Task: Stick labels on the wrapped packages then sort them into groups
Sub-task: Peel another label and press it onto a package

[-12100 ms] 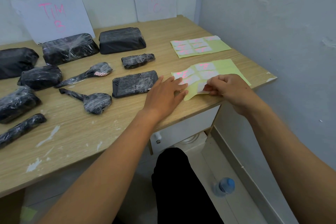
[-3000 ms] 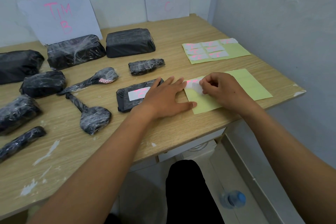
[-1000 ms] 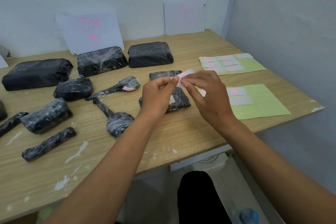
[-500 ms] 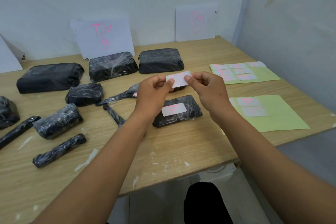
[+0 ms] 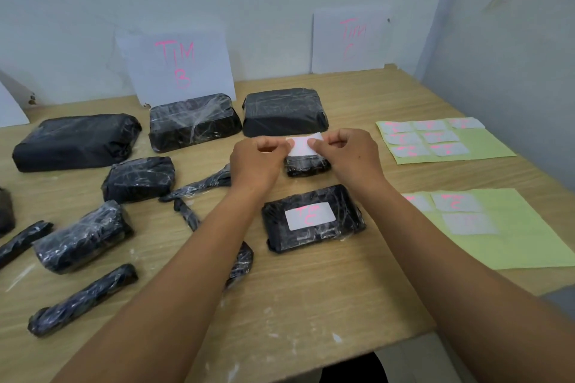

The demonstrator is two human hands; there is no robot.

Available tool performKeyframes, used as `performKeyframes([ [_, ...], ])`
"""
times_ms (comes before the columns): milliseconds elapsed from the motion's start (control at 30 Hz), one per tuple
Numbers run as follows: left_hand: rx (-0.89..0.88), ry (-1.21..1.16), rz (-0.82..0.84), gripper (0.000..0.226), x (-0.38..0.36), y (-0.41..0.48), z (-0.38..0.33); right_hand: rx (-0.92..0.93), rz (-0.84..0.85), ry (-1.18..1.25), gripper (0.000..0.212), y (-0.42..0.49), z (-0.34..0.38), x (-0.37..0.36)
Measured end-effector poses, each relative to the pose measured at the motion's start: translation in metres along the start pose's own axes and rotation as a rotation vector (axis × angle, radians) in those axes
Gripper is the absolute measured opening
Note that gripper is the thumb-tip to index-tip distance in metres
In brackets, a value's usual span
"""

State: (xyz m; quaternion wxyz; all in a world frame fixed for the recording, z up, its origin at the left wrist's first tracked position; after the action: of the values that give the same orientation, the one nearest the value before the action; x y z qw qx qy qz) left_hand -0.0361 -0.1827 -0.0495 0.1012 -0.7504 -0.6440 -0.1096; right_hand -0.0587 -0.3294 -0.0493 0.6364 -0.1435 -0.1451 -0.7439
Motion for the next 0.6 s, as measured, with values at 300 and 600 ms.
performKeyframes([
  [300, 0.012, 0.428, -0.017, 0.012, -0.007, 0.009, 0.002, -0.040, -0.037, -0.194, 0.021, 0.008, -0.015, -0.003],
  [600, 0.022, 0.515, -0.021, 0.017, -0.008, 0.009, 0.004, -0.054, -0.028, -0.357, 0.018, 0.009, -0.012, -0.005],
])
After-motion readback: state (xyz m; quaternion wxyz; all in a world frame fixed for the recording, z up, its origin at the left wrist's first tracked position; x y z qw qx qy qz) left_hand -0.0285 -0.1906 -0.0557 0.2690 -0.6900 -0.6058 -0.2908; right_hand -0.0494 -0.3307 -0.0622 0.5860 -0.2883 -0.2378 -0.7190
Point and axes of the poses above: each hand's wrist, its own y-axis towards the middle knuckle, its own x-axis out of the back of the hand, z = x × y, the point moved 1 cm from there along y, towards the middle knuckle, and after that the axes turned 14 degrees about z, right-handed, at the moved point
